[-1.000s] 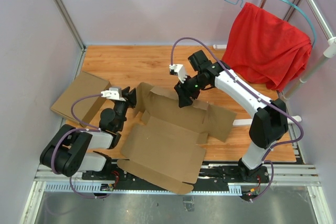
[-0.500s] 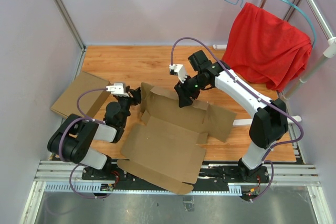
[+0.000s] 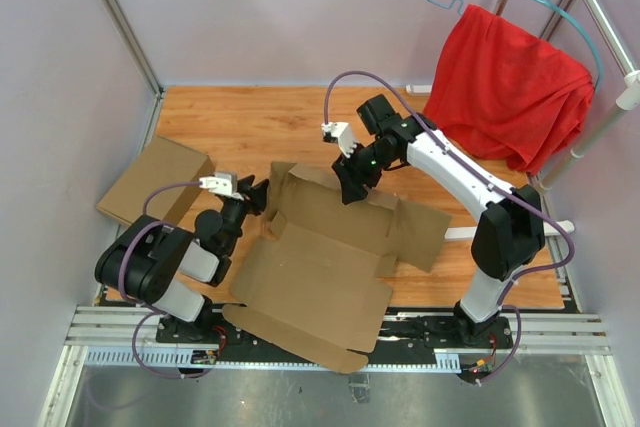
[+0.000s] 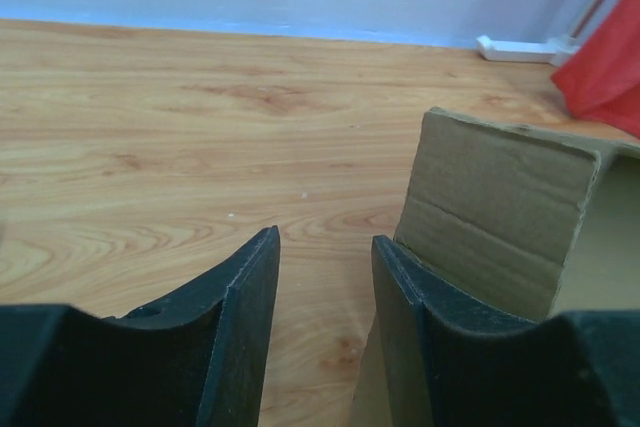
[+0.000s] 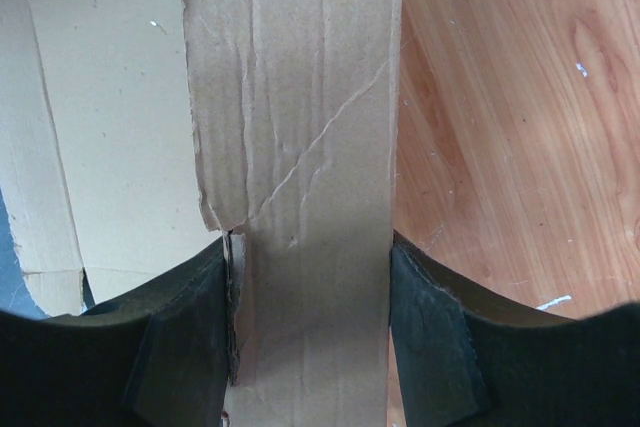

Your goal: Fold the paper box

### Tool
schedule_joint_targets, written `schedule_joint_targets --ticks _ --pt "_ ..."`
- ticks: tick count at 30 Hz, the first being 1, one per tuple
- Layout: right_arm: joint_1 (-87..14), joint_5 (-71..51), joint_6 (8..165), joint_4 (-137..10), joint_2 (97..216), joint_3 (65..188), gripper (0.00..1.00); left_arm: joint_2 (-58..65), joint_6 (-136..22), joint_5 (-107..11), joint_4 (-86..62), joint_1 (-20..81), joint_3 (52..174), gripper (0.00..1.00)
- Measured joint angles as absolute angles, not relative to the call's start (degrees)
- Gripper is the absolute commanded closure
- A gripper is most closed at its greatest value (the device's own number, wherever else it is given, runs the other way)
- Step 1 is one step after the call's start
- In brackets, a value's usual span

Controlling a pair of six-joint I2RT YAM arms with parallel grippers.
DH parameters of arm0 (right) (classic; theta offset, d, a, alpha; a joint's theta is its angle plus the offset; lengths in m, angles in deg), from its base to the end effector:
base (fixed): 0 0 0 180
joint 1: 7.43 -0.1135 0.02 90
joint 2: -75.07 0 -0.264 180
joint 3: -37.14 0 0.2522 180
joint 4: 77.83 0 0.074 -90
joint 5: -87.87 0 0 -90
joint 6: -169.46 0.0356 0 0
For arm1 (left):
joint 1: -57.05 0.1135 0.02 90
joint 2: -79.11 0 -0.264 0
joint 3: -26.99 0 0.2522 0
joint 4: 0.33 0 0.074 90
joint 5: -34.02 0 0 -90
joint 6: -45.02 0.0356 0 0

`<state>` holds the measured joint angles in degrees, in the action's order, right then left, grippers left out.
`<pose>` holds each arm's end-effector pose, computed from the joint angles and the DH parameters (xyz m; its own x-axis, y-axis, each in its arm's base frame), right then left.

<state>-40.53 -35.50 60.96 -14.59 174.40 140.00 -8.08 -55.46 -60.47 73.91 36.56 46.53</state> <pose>0.2966 0.2167 0.3000 -0.4675 -0.6211 -0.6290 -0.8824 0.3702 0.2904 0.1993 -0.0715 0.1565 0.0555 -0.2143 -0.9752 0.2911 0.9377 -0.1895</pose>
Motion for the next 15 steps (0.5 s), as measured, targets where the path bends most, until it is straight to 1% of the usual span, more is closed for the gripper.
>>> schedule_joint_targets --ticks 10,15 --pt "-40.29 -35.17 60.35 -14.28 175.16 140.42 0.46 -5.85 -57.64 -47.31 74.05 36.61 44.54 0.56" --pt "-40.29 -35.19 60.22 -14.28 175.16 140.42 0.47 -4.74 -59.28 -44.75 74.02 36.61 43.34 0.58"
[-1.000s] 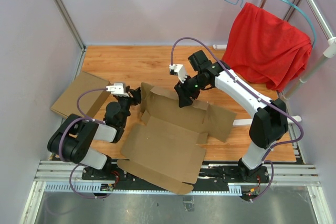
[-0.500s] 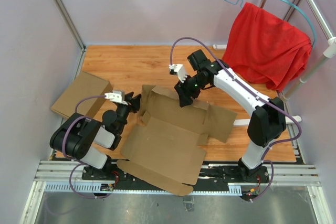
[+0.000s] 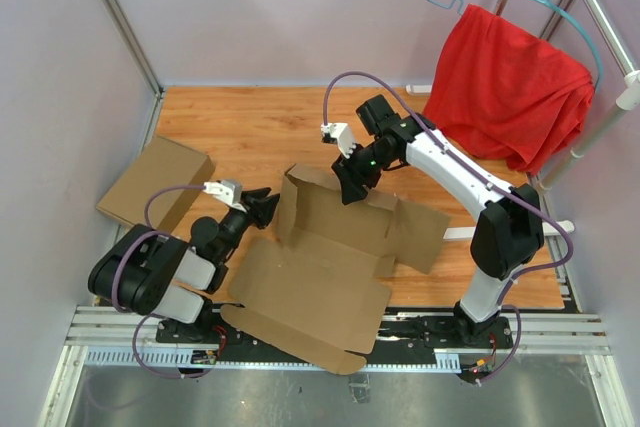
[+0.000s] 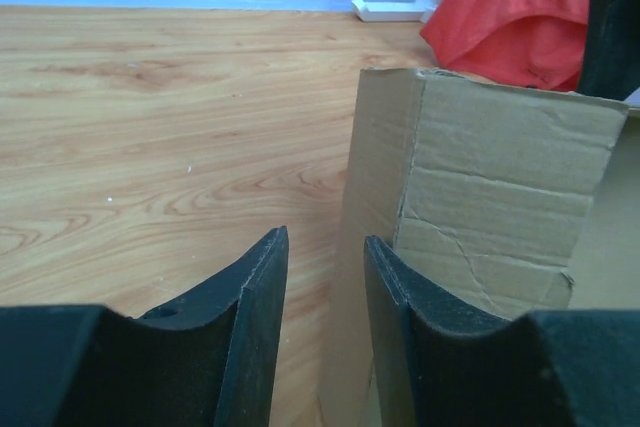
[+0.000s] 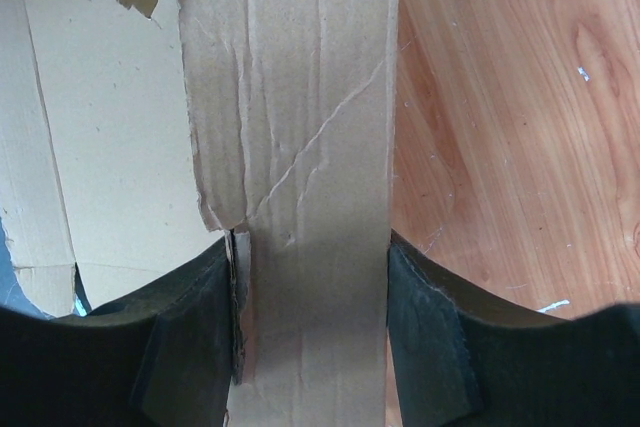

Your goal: Fold the paper box

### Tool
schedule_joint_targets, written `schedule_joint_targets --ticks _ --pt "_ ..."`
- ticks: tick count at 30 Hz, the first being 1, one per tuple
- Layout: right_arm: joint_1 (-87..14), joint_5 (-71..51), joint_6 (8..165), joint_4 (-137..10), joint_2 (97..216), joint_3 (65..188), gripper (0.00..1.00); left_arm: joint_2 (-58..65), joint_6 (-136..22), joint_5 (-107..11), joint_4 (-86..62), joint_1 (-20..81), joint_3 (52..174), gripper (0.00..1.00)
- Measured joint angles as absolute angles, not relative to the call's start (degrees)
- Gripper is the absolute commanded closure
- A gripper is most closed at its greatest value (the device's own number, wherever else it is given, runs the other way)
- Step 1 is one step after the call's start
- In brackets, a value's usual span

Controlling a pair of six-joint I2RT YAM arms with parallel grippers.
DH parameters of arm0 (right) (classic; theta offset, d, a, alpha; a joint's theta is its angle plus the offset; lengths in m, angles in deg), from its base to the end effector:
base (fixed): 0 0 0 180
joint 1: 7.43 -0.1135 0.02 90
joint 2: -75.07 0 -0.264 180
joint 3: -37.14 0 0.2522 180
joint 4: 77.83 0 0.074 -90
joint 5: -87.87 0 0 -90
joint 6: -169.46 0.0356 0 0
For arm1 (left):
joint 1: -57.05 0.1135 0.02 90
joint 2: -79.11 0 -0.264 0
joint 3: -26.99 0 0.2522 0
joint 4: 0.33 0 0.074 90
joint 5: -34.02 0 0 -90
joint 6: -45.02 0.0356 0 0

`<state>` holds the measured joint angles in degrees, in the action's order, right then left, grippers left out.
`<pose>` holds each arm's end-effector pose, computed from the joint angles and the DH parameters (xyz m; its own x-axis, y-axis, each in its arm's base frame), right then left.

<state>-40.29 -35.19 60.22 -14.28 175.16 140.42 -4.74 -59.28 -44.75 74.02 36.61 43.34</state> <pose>0.2998 0.2168 0.2972 -0.4648 -0.6290 -0.6232 -0.8839 0.3711 0.2847 0.1816 -0.0751 0.1560 -0.0211 -0.2507 -0.9678 0.5351 0.8149 -0.2227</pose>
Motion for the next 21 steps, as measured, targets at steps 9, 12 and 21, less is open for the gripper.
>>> schedule_joint_targets --ticks 9,12,21 --pt "-40.31 -35.21 60.22 -14.26 175.16 140.42 0.48 9.69 -60.42 -44.47 68.23 36.61 42.75 0.53" --pt "-40.31 -35.21 60.19 -14.28 175.16 140.42 0.48 14.52 -59.96 -44.3 63.6 36.61 43.67 0.54" --pt "-40.79 -35.06 60.22 -14.26 175.16 140.42 0.49 9.12 -60.31 -40.58 59.6 36.5 44.3 0.56"
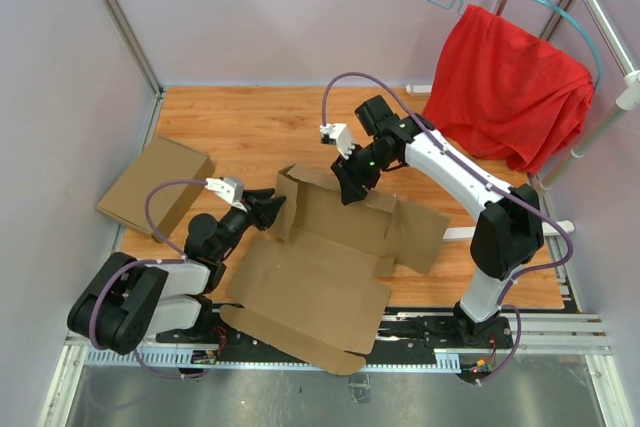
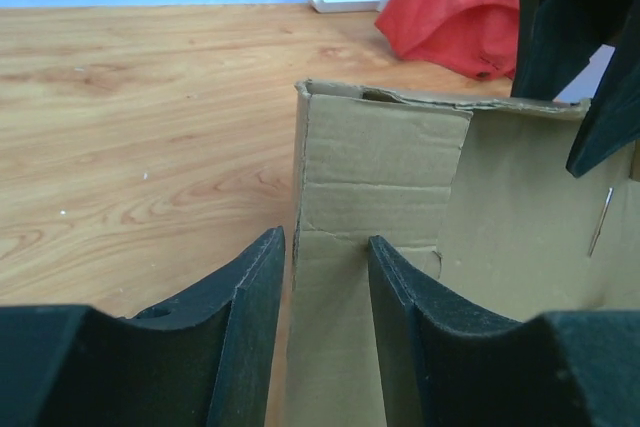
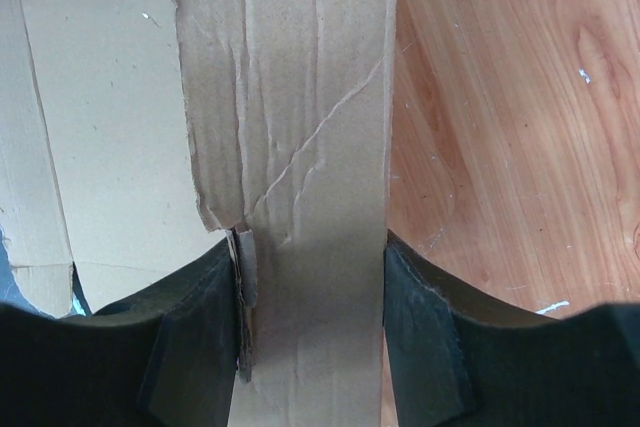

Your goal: Fold the paper box

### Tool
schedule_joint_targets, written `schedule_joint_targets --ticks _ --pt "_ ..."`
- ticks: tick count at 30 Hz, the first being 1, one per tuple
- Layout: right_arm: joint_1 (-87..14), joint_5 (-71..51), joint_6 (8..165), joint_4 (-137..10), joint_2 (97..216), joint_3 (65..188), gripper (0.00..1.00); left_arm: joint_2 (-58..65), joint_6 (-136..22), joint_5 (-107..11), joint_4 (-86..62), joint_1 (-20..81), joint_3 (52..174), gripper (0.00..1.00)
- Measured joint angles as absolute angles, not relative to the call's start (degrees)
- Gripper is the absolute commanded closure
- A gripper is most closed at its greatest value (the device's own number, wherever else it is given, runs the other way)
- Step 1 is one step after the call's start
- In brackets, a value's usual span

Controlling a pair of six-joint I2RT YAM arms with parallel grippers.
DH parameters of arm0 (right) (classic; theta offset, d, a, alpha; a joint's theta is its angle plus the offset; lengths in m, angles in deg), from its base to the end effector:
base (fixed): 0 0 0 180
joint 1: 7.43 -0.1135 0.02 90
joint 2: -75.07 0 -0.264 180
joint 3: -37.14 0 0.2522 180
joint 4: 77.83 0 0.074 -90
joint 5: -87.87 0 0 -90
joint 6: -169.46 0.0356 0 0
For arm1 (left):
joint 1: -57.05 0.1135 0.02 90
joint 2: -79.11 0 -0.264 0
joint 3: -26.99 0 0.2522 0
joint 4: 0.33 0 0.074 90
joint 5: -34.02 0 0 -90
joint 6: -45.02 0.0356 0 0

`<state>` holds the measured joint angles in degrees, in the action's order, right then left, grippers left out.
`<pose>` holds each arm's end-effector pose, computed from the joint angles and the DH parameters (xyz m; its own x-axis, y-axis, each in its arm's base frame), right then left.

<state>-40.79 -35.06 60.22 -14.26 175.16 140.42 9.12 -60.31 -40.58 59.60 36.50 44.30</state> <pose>0.2979 0.2193 0.2971 -0.4595 -0.6337 -0.6224 -0.8869 0.3649 0.2833 0.1746 -0.0756 0.1747 -0.0407 -0.2569 -0.9656 0.5955 0.7697 -0.2299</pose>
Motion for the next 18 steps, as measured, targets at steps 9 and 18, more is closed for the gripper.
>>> schedule_joint_targets --ticks 9,18 --pt "-43.59 -30.3 61.2 -14.74 175.16 140.42 0.53 13.71 -58.78 -41.26 51.97 33.59 44.96 0.55" --pt "-44.18 -26.58 62.97 -14.74 175.14 140.42 0.62 20.59 -56.68 -45.02 44.19 32.06 44.93 0.55"
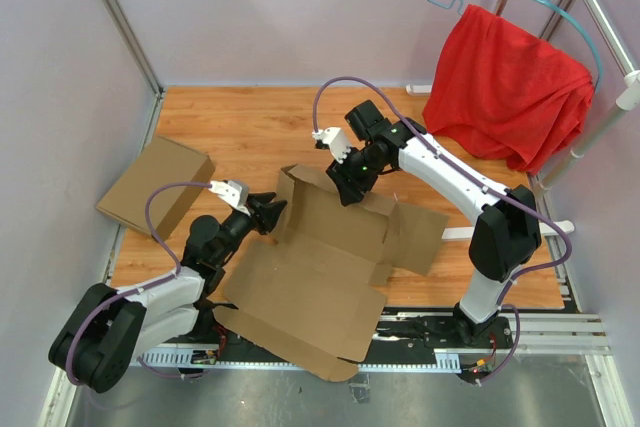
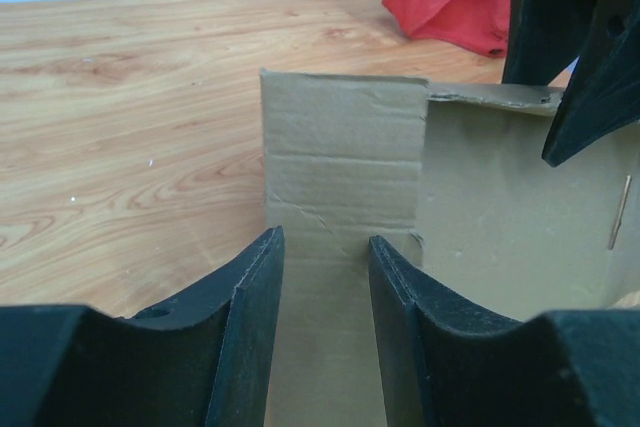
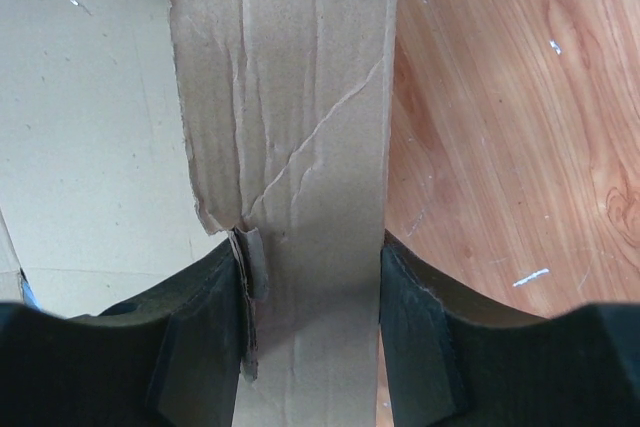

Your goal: Fold the paper box

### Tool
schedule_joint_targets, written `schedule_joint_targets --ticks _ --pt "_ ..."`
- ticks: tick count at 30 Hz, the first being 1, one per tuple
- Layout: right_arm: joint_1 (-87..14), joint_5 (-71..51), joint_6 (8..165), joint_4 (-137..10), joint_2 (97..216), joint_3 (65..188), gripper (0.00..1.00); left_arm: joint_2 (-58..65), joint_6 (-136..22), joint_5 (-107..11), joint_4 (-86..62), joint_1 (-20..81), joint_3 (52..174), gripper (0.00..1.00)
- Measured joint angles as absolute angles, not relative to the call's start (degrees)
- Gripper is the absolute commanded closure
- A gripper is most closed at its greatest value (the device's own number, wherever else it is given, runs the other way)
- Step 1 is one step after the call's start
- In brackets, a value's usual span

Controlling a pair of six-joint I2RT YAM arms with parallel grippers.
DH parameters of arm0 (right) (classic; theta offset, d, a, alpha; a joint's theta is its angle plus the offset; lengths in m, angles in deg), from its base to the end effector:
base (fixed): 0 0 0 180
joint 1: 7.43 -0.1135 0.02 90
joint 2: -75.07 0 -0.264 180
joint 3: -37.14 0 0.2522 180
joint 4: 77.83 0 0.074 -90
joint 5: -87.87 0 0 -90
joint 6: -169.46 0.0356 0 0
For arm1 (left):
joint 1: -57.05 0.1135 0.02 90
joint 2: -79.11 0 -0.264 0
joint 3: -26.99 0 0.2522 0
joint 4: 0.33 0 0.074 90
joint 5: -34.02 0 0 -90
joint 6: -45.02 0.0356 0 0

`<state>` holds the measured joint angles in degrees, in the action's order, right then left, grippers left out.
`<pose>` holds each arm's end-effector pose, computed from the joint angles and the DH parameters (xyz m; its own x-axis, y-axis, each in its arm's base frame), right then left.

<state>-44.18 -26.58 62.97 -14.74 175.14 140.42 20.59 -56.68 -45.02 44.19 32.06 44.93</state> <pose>0.2887 0.2340 0.2955 -0.4627 -0.6680 -0.5828 -0.8786 0.4333 0.2008 0.1624 -0.0832 0.1821 -0.0580 -0.1926 -0.9796 0.5871 0.7870 -0.1895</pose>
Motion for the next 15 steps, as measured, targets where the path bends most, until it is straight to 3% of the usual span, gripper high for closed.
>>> schedule_joint_targets --ticks 4,9,11,15 --pt "-44.18 -24.33 63.41 -14.63 175.14 140.44 0.7 20.77 -56.4 -45.87 42.77 31.8 44.91 0.55" --pt "-44.18 -21.03 64.43 -14.2 175.03 141.32 0.72 20.33 -55.94 -46.02 42.51 31.77 44.91 0.55" --pt "-44.18 -20.0 64.59 -14.2 174.79 141.32 0.68 19.74 -55.76 -46.07 42.53 31.77 44.91 0.55" --pt "-44.2 -19.0 64.7 -14.11 173.72 141.32 0.47 17.4 -55.65 -46.02 42.92 31.77 44.91 0.55"
